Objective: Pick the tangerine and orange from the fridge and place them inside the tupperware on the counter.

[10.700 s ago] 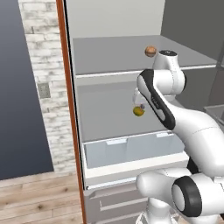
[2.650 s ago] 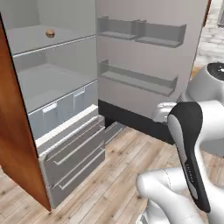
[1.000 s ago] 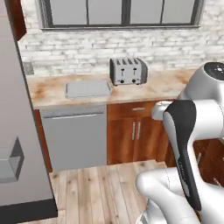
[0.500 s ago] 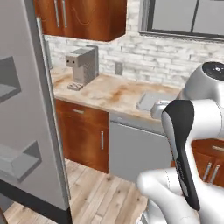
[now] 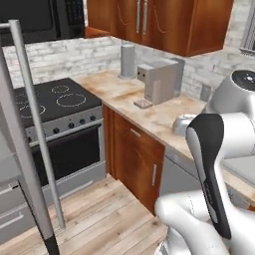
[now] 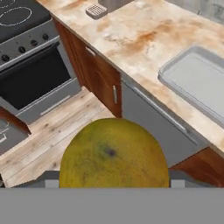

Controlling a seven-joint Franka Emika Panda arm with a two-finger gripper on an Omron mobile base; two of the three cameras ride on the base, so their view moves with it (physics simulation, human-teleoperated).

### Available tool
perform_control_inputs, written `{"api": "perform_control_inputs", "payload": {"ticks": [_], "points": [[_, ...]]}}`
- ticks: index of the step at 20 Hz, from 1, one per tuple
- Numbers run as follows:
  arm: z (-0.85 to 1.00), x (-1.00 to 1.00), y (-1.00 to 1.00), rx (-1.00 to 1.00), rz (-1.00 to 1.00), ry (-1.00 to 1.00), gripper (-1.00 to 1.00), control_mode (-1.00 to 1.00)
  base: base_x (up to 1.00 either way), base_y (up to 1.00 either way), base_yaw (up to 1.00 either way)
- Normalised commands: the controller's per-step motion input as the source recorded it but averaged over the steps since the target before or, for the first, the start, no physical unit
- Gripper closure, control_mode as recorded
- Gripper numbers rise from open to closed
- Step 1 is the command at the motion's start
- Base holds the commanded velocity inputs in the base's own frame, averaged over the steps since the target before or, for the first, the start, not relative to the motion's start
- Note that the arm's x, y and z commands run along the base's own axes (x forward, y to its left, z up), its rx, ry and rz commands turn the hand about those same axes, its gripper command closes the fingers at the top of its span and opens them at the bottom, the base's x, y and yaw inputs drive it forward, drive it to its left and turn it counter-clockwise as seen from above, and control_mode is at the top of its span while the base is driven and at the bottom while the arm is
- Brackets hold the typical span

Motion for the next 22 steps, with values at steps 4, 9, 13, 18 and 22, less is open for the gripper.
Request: {"api": "perform_control_inputs", "payload": {"ticks": [4,9,13,18,22], "points": [[0.00,0.00,0.00,0.00,0.00,0.00,1.00,1.00,-0.10,-0.06,0.57],[0.00,0.00,0.00,0.00,0.00,0.00,1.00,1.00,-0.48,0.35,0.88],[0.00,0.00,0.00,0.00,0.00,0.00,1.00,1.00,-0.13,-0.07,0.60],[0.00,0.00,0.00,0.00,0.00,0.00,1.00,1.00,0.05,-0.44,-0.62],[0.00,0.00,0.00,0.00,0.00,0.00,1.00,1.00,0.41,-0.32,-1.00]]}}
